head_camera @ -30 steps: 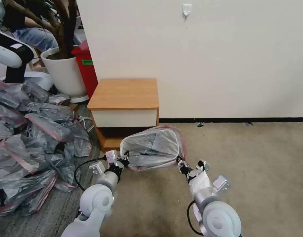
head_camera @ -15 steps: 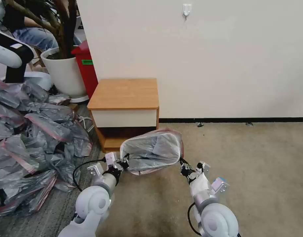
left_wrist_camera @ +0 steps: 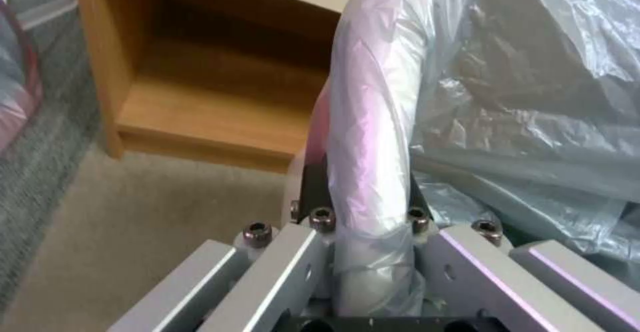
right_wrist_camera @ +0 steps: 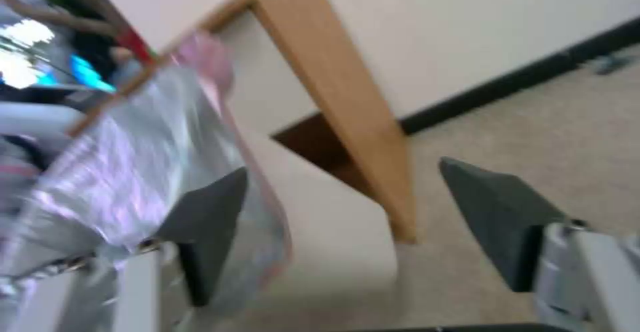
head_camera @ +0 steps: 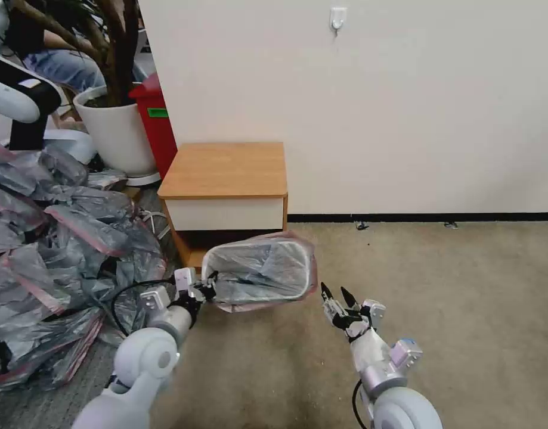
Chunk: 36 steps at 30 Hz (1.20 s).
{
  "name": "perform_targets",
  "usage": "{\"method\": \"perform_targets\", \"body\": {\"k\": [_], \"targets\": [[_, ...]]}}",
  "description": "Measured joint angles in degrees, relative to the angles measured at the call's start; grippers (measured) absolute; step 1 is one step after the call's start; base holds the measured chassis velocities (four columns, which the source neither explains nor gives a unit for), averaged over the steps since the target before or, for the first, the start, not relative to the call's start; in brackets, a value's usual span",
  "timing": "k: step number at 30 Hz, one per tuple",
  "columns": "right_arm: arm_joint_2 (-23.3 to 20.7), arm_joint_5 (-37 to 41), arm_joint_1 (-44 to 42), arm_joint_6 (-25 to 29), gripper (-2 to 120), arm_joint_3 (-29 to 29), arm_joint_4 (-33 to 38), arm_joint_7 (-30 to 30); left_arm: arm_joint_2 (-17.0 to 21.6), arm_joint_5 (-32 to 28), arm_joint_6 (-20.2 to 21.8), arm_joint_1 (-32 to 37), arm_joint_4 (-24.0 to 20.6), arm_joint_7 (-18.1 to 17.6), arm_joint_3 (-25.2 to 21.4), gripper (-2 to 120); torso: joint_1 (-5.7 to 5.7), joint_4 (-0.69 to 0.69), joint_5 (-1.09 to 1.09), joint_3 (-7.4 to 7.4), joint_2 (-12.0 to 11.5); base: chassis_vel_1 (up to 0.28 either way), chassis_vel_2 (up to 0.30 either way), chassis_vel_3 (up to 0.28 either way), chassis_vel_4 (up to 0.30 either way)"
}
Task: Pick up the garbage bag from the table and place it over the trash can.
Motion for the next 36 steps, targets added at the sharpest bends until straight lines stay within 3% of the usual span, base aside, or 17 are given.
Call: {"method": "perform_targets", "body": {"k": [5, 9, 14, 18, 23, 28, 34, 36], "targets": [[-3.3, 6.9, 1.3, 2.1, 93, 0.0, -1.0, -8.1, 2.3, -0.8, -1.2, 0.7, 0.3, 3.8, -1.0, 2, 0.0, 0.0, 0.0, 0.0, 0.0, 0.0, 0.0, 0.0, 0.0], [-7.4, 12.7, 4.2, 2.3, 104, -0.8, -3.9, -21.6, 5.0, -1.0, -3.1, 1.6, 1.1, 9.6, -1.9, 2, 0.0, 0.01, 0.0, 0.0, 0.0, 0.0, 0.0, 0.0, 0.0], [-10.5, 15.3, 6.7, 0.3, 108, -1.4, -6.7, -28.5, 6.8, -1.0, -4.7, 2.5, 1.6, 13.3, -2.5, 2, 0.0, 0.01, 0.0, 0.0, 0.0, 0.0, 0.0, 0.0, 0.0], [-11.6, 16.1, 7.8, -0.5, 108, -1.7, -7.6, -29.9, 7.6, -0.9, -5.4, 2.8, 1.7, 15.2, -2.7, 2, 0.0, 0.0, 0.0, 0.0, 0.0, 0.0, 0.0, 0.0, 0.0], [-12.7, 17.4, 9.6, -1.5, 103, -2.1, -9.0, -32.5, 9.2, -0.9, -6.8, 2.8, 2.4, 18.8, -2.9, 2, 0.0, 0.0, 0.0, 0.0, 0.0, 0.0, 0.0, 0.0, 0.0], [-13.2, 18.5, 10.0, -1.6, 95, -2.1, -9.3, -34.1, 10.3, -0.8, -7.4, 2.5, 3.2, 19.6, -2.9, 2, 0.0, 0.0, 0.0, 0.0, 0.0, 0.0, 0.0, 0.0, 0.0], [-13.6, 18.9, 10.1, -1.7, 76, -2.1, -10.0, -37.1, 11.0, -0.8, -7.6, 1.7, 4.2, 19.7, -2.8, 2, 0.0, 0.0, 0.0, 0.0, 0.0, 0.0, 0.0, 0.0, 0.0], [-13.8, 18.9, 10.4, -2.5, 64, -2.3, -10.6, -39.7, 11.4, -0.8, -7.6, 1.2, 4.5, 19.7, -2.6, 2, 0.0, 0.0, 0.0, 0.0, 0.0, 0.0, 0.0, 0.0, 0.0]]}}
